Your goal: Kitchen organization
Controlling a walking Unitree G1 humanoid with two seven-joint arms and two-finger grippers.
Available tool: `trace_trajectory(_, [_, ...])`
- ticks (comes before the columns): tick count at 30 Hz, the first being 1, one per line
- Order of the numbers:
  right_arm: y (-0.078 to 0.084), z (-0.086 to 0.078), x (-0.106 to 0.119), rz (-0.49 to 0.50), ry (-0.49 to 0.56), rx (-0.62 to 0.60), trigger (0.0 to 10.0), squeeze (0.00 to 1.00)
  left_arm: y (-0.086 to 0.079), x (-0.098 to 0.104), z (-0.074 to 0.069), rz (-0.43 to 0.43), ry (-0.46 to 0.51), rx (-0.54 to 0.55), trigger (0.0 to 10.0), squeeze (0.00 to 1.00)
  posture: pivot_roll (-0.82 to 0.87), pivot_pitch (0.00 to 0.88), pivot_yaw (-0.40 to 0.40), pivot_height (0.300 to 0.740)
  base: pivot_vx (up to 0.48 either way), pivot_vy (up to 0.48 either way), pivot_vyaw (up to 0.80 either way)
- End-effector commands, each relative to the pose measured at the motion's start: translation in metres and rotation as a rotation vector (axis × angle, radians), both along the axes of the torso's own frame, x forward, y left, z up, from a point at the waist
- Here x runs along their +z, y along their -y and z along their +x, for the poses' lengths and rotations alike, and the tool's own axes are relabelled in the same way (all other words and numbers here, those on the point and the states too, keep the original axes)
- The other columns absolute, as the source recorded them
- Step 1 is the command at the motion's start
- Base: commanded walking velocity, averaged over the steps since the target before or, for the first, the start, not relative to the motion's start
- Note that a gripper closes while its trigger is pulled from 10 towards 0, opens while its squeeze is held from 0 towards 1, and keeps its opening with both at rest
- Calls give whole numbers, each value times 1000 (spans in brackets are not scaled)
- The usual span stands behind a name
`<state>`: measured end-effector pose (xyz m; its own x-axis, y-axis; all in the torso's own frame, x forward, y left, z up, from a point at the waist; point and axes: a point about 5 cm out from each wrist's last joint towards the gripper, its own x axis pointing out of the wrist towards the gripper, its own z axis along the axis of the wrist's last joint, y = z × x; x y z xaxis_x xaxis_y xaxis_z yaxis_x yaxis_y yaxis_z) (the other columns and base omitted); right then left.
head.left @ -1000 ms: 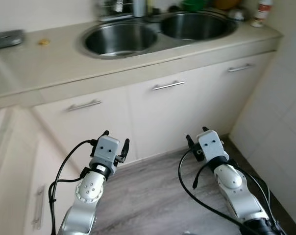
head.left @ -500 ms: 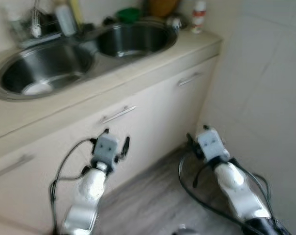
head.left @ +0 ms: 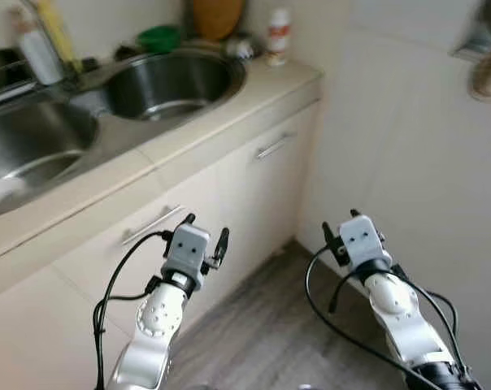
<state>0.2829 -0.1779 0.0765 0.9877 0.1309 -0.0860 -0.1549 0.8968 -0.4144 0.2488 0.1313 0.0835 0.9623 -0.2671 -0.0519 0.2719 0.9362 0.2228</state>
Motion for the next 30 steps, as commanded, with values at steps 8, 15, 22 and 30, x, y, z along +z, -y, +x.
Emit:
trace_trajectory(8, [-4,3,4,5,11,5,10000,0,-3,7,1,18,34,9,10000,0,-145,0,47,740,0,0,-744])
trace_trajectory(15, [-1,5,4,-14,14,-34,10000,0,-3,8,1,16,38,9,10000,0,-146,0,47,740,0,0,-744])
trace_trajectory(22, [-1,5,4,-15,14,-37,10000,0,-3,8,1,7,37,15,10000,0,-146,0,47,740,0,0,-744])
trace_trajectory(30, [0,5,5,-17,15,-43,10000,0,-3,8,1,2,38,18,10000,0,-145,0,47,740,0,0,-744])
